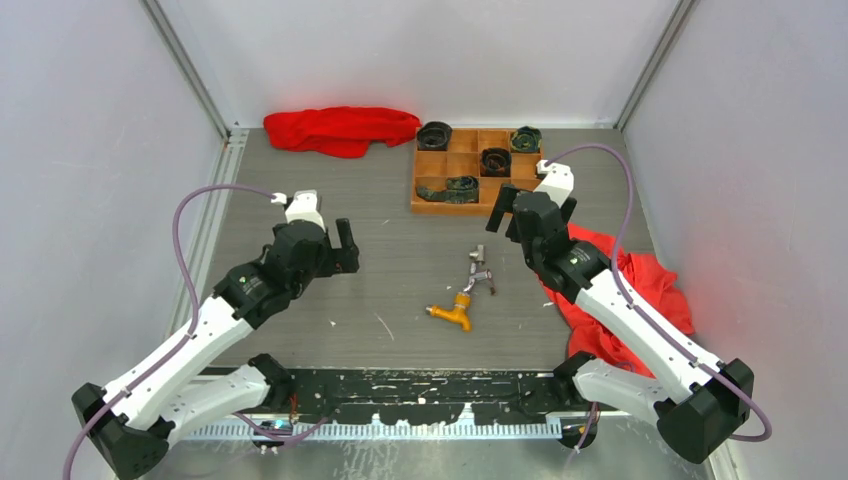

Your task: Install the water faucets

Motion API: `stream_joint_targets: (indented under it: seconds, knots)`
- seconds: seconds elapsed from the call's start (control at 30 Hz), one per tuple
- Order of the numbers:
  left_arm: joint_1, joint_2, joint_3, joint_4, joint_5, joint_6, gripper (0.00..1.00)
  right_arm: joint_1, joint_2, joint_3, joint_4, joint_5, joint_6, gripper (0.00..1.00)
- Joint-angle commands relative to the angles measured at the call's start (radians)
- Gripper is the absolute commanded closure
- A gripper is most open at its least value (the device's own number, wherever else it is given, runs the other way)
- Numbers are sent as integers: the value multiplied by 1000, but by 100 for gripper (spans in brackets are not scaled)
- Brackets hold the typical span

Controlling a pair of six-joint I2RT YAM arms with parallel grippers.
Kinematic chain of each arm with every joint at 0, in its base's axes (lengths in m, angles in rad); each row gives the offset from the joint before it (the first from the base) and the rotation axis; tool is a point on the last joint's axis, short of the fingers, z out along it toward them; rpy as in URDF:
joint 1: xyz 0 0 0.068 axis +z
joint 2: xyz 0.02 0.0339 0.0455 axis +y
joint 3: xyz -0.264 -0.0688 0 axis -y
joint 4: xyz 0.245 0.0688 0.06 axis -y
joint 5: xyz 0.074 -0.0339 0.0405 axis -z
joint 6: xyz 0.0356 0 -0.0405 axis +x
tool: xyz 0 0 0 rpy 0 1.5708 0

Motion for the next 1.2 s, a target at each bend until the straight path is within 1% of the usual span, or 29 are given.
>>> stream_joint_targets:
  seconds: [0.0,0.1,0.13,0.23,0.37,0.47,0.5,0.57,0.6,0.67,0.73,0.8,0.93,1.0,1.1,1.17]
  knots:
    - [4,-39,-11,64,-42,6,3,-4,-18,14,30,35,41,0]
    - [3,-48,-15,60,-51,2,3,-5,-26,0,36,31,51,0]
    - [5,-51,-14,57,-34,12,3,-4,-28,-3,36,30,54,0]
    - [5,-55,-21,67,49,48,3,-4,-31,-3,32,25,61,0]
    - [3,-57,-53,100,155,48,4,-3,-26,-1,17,35,66,0]
    - [-11,-23,-72,107,248,23,6,-4,-22,-25,11,44,98,0]
    - [-34,-12,-79,103,252,4,6,-4,-22,-37,14,44,96,0]
    - [-119,9,-102,101,226,-30,6,-3,-23,-62,14,45,91,0]
    - [-154,19,-114,105,239,-48,6,-3,-25,-76,4,45,112,0]
    - [-214,44,-144,118,275,-76,6,-4,-28,-132,11,-26,134,0]
    - [-246,77,-164,119,302,-92,6,-5,-18,-190,16,-155,133,0]
    - [-257,106,-159,96,292,-97,6,-1,5,-228,7,-291,105,0]
    - [-258,103,-146,89,217,-128,5,19,-34,-327,80,-411,161,1]
    - [-258,88,-152,103,166,-146,4,24,-54,-369,134,-440,215,4]
    - [-250,88,-151,76,40,-200,1,30,-24,-396,194,-434,353,12]
    - [-225,97,-152,82,22,-211,1,34,21,-395,226,-419,418,15]
